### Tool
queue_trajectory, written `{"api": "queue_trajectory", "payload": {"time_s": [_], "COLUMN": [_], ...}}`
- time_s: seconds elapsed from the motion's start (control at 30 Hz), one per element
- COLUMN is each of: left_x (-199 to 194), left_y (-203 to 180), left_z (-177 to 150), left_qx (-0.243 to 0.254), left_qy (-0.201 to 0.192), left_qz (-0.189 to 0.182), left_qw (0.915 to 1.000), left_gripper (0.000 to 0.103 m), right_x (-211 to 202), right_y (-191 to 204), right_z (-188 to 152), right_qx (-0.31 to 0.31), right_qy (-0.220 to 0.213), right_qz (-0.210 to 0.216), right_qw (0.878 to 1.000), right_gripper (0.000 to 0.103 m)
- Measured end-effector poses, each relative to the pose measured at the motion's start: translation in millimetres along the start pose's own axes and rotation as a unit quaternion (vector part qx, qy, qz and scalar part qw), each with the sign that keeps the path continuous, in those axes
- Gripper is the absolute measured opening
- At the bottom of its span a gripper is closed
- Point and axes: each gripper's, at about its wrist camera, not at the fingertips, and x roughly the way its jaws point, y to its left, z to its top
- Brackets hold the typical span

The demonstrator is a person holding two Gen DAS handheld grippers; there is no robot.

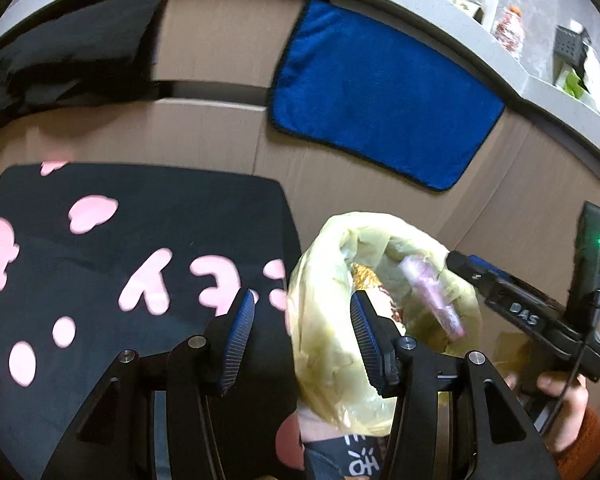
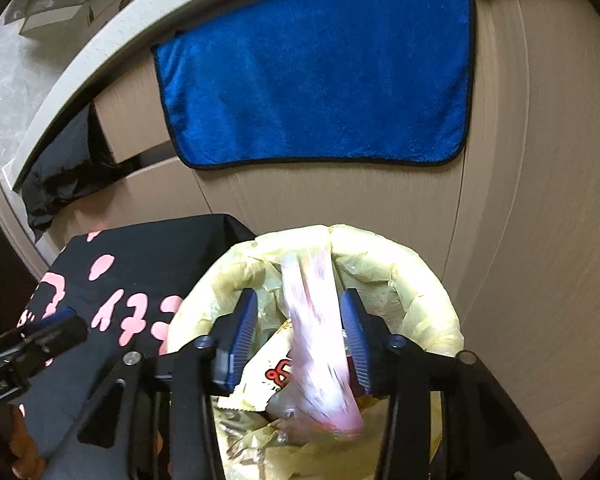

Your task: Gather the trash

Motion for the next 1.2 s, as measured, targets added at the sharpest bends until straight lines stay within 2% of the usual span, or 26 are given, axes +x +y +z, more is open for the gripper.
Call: {"api": "queue_trajectory", "payload": {"time_s": [0.23,0.37,0.43,0.57,0.63,0.73,0.83,0.9,1.0,1.1,1.2], "left_x": [-31.0,-60.2,-76.7,-116.2,-135.0,-166.9,-201.0,-222.4,-241.5,-252.3,-259.1], "left_y": [3.0,1.7,2.2,-0.8,-4.3,-5.4,-3.4,-5.6,-11.7,-12.5,-9.0], "left_z": [-15.4,-26.1,-31.7,-46.1,-54.4,-67.9,-82.4,-95.6,-112.5,-124.7,-133.2], "left_qx": [0.005,0.019,0.025,0.035,0.044,0.049,0.042,0.047,0.070,0.074,0.062], "left_qy": [-0.010,-0.026,-0.035,-0.048,-0.052,-0.063,-0.084,-0.100,-0.113,-0.111,-0.102], "left_qz": [0.015,0.016,0.018,0.028,0.037,0.043,0.068,0.096,0.117,0.118,0.120], "left_qw": [0.9998,0.9993,0.9989,0.9978,0.9970,0.9959,0.9933,0.9892,0.9841,0.9840,0.9855], "left_gripper": [0.051,0.051,0.051,0.051,0.051,0.052,0.052,0.052,0.052,0.052,0.052], "right_x": [-29.9,-49.6,-62.4,-100.0,-118.9,-146.1,-170.7,-192.1,-215.4,-235.7,-247.2], "right_y": [10.4,20.0,28.4,57.2,70.2,87.2,103.1,118.1,137.2,152.9,156.8], "right_z": [0.8,-1.8,-6.0,-24.2,-35.7,-55.2,-74.8,-90.4,-107.9,-126.4,-137.2], "right_qx": [0.002,0.011,0.003,-0.029,-0.038,-0.041,-0.036,-0.049,-0.082,-0.110,-0.107], "right_qy": [-0.017,-0.020,-0.025,-0.037,-0.040,-0.032,-0.023,-0.033,-0.057,-0.080,-0.084], "right_qz": [0.013,0.023,0.025,-0.001,0.005,0.036,0.048,0.035,0.008,-0.013,-0.004], "right_qw": [1.000,0.999,0.999,0.999,0.998,0.998,0.998,0.998,0.995,0.991,0.991], "right_gripper": [0.059,0.063,0.063,0.063,0.063,0.063,0.063,0.063,0.063,0.063,0.063]}}
